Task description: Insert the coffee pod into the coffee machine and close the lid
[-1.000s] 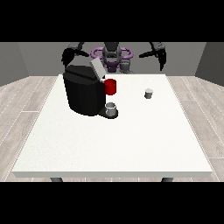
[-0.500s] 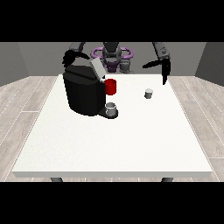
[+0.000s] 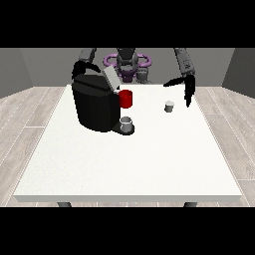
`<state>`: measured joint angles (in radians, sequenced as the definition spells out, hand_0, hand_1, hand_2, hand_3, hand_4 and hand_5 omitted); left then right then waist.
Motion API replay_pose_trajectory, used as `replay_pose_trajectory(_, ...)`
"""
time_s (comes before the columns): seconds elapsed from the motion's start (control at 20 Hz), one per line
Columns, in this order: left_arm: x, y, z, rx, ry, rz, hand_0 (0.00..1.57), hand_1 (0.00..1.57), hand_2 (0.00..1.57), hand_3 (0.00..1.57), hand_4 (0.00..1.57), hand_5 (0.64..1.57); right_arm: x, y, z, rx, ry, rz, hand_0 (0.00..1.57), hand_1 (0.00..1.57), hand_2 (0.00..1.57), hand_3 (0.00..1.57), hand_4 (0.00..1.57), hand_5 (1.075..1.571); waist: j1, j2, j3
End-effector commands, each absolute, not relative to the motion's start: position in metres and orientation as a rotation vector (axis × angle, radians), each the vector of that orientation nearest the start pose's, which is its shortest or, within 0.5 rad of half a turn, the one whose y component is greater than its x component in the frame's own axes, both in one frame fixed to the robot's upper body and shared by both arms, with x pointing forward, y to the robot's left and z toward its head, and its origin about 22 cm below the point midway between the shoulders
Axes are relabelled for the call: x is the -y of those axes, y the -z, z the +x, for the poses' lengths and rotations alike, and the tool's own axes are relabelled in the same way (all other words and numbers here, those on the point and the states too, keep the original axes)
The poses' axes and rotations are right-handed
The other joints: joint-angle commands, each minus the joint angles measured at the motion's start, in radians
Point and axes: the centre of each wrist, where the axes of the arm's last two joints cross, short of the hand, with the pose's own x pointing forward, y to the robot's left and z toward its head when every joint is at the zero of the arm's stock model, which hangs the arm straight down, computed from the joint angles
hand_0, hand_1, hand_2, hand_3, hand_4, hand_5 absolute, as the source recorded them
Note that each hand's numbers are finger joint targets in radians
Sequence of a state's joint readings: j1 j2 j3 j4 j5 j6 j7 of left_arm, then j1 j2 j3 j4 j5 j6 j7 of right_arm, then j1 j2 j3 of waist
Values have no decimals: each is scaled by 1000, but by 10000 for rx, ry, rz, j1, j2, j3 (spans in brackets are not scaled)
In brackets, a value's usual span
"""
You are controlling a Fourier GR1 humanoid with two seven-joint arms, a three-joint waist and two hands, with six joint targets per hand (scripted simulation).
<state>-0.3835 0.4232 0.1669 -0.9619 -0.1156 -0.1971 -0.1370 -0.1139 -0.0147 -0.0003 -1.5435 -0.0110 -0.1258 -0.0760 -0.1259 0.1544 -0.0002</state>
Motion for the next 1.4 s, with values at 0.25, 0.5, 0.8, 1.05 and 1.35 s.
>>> replay_pose_trajectory(0.25, -331, 13, 332, 13392, 5309, 3532, 0, 0, 459, 0, 0, 1571, 238, -16, 284, 16148, 542, -1277, 0, 0, 0, 0, 407, 1571, 222, -305, 2)
replay_pose_trajectory(0.5, -367, 7, 341, 13187, 4997, 4278, 695, 695, 778, 429, 0, 1571, 218, -26, 287, 16730, 81, -1152, 0, 0, 0, 0, 424, 1571, -150, 358, -2)
replay_pose_trajectory(0.8, -375, 9, 337, 12907, 6645, 5083, 580, 580, 719, 472, 0, 1571, 218, -25, 296, 16486, 558, -1491, 0, 0, 0, 0, 393, 1571, 75, 420, -4)
replay_pose_trajectory(1.05, -349, 24, 342, 12721, 7196, 5849, 608, 608, 745, 483, 0, 1571, 215, -14, 288, 16432, 299, -1099, 0, 0, 0, 0, 453, 1571, -241, 208, 0)
replay_pose_trajectory(1.35, -344, 18, 355, 13560, 6744, 6877, 686, 686, 849, 651, 288, 1571, 209, -18, 291, 16691, 285, -1162, 0, 0, 0, 0, 487, 1571, -404, 500, -3)
